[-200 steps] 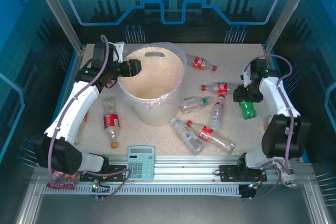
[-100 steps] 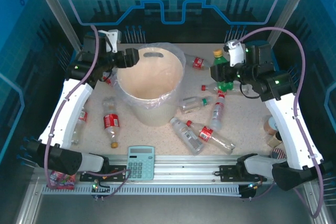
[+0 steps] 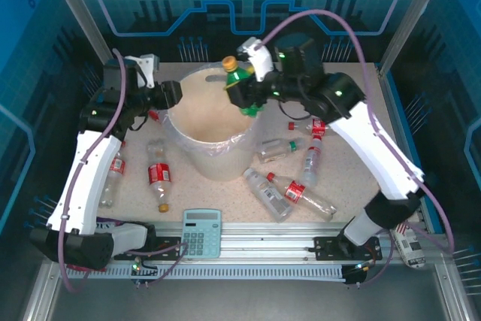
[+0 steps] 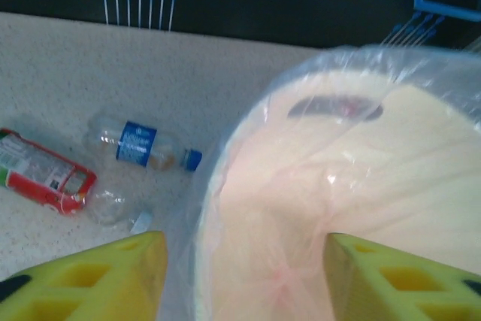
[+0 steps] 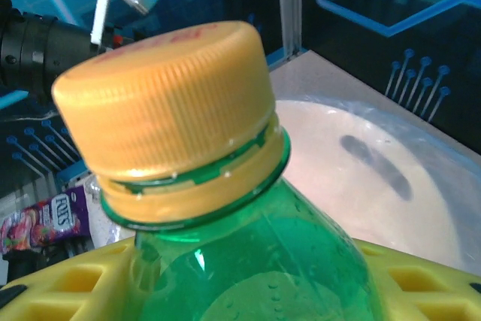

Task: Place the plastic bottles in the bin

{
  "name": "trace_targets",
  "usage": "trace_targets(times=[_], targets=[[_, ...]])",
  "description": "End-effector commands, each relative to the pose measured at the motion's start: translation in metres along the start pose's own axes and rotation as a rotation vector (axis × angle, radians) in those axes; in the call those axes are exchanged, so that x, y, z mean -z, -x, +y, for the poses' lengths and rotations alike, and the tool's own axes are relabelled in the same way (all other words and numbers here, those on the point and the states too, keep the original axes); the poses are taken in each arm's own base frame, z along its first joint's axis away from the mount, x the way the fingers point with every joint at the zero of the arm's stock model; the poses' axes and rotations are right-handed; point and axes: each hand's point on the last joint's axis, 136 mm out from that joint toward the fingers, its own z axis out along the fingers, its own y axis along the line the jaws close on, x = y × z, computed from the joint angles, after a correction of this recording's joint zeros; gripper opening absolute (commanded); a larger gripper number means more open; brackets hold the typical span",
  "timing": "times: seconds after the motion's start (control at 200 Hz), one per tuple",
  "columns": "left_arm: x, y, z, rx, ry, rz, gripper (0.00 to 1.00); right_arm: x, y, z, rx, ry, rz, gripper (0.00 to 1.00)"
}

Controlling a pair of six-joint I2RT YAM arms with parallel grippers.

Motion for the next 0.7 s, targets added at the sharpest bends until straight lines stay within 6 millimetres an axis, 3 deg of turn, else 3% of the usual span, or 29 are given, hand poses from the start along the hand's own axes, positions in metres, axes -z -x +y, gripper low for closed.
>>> trace_targets(times=[0.0,0.185,0.355,0.695], targets=[[-0.002,-0.022,-0.002,0.049,-0.037,0.056,0.5,-0.029,-0.007,0.012,0.034,0.041,0.073,0.31],[-0.017,-0.04,-0.004,0.076,-0.061,0.116,0.46,-0.084,-0.036,0.006,0.024,0.04,0.205,0.32],[-0.031,-0.043,-0.01,0.099,-0.084,0.132,0.39,-0.12,-0.073,-0.009,0.024,0.0,0.331,0.33],[-0.057,-0.03,-0.009,0.11,-0.06,0.109,0.31,-0.146,-0.141,-0.054,-0.029,-0.083,0.538,0.36]])
